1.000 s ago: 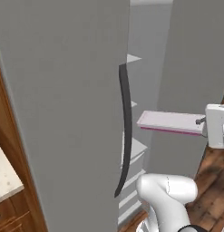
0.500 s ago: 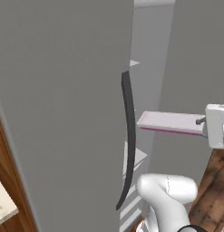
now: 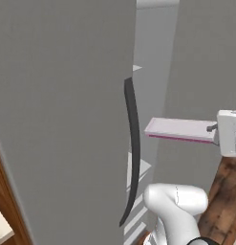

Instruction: The ice cube tray has been filled with water. Take the tray and place it in the freezer to make ice. Close the freezer door after placing the tray.

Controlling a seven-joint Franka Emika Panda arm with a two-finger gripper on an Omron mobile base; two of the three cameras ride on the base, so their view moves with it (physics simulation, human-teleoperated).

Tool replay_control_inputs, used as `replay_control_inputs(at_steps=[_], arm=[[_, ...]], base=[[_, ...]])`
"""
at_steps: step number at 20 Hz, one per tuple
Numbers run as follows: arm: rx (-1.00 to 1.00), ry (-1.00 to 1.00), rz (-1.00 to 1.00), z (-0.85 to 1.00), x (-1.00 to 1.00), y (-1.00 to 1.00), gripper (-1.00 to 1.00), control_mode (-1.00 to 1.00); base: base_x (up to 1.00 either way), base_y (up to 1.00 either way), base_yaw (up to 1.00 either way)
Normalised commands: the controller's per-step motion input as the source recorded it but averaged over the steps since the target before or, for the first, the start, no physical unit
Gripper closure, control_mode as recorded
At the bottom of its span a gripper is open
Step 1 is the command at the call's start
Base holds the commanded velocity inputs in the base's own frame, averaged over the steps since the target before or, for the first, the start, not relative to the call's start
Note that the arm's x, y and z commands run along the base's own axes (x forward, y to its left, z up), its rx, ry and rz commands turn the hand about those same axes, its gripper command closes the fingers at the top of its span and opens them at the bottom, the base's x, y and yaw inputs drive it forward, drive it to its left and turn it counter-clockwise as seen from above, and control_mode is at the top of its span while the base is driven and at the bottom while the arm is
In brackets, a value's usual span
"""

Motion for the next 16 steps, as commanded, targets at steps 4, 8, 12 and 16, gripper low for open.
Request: replay_control_inputs(at_steps=[4,8,12,16], arm=[[0.00,0.00,0.00,0.00,0.00,0.00,1.00,1.00],[0.00,0.00,0.00,0.00,0.00,0.00,1.00,1.00],[0.00,0.00,0.00,0.00,0.00,0.00,1.00,1.00],[0.00,0.00,0.00,0.00,0.00,0.00,1.00,1.00]], base=[[0.47,-0.07,-0.16],[0.50,-0.14,-0.13],[0.49,-0.17,-0.09],[0.53,-0.07,-0.01]])
